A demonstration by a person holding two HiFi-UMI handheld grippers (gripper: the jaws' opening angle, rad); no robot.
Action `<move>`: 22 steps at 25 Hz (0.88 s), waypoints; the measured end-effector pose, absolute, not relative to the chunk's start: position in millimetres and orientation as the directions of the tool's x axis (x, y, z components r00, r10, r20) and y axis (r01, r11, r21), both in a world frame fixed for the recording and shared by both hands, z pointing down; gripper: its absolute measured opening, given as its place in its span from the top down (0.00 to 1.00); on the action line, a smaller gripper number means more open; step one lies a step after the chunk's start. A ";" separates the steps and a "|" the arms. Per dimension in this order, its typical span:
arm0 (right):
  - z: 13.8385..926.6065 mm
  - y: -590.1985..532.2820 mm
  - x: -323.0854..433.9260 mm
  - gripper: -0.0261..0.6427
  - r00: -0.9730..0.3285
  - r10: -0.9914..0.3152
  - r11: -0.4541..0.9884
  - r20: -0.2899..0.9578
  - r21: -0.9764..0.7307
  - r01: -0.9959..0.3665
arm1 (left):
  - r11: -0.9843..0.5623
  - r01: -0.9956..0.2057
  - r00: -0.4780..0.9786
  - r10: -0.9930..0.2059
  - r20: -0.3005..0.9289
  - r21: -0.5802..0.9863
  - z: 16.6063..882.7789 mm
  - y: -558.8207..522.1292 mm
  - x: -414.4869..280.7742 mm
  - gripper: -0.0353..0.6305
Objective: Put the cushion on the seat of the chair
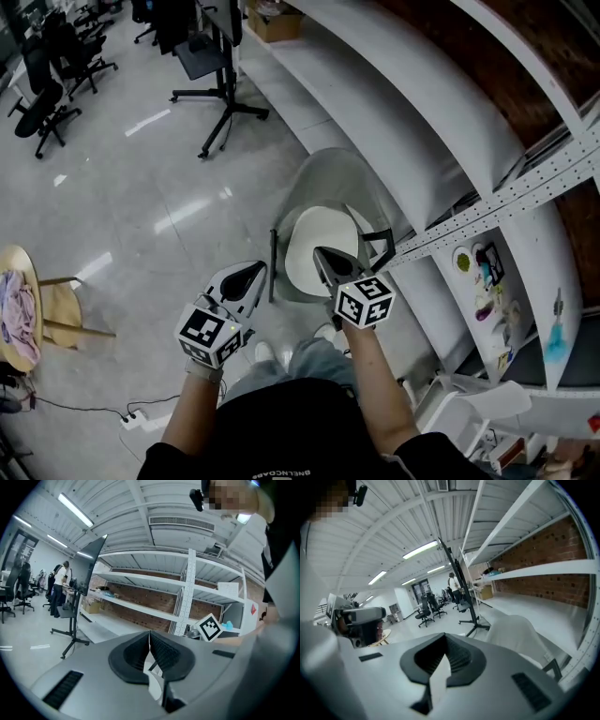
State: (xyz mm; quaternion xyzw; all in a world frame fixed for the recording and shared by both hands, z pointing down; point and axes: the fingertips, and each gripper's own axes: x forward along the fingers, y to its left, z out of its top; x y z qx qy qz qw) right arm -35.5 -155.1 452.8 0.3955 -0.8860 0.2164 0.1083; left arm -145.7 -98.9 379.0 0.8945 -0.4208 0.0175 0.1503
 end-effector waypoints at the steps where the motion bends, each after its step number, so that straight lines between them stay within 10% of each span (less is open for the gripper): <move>1: 439.2 -153.3 -33.4 0.95 -0.667 -0.665 0.601 0.336 -0.290 -0.745 | -0.613 -0.750 0.655 -0.740 0.151 0.250 374.8 -101.7 -140.1 0.93; 22: 285.7 -112.7 66.8 0.95 -0.671 -0.738 0.649 0.070 -0.199 -0.735 | -0.778 -0.606 0.793 -0.607 0.047 0.168 292.1 -97.5 -5.7 0.93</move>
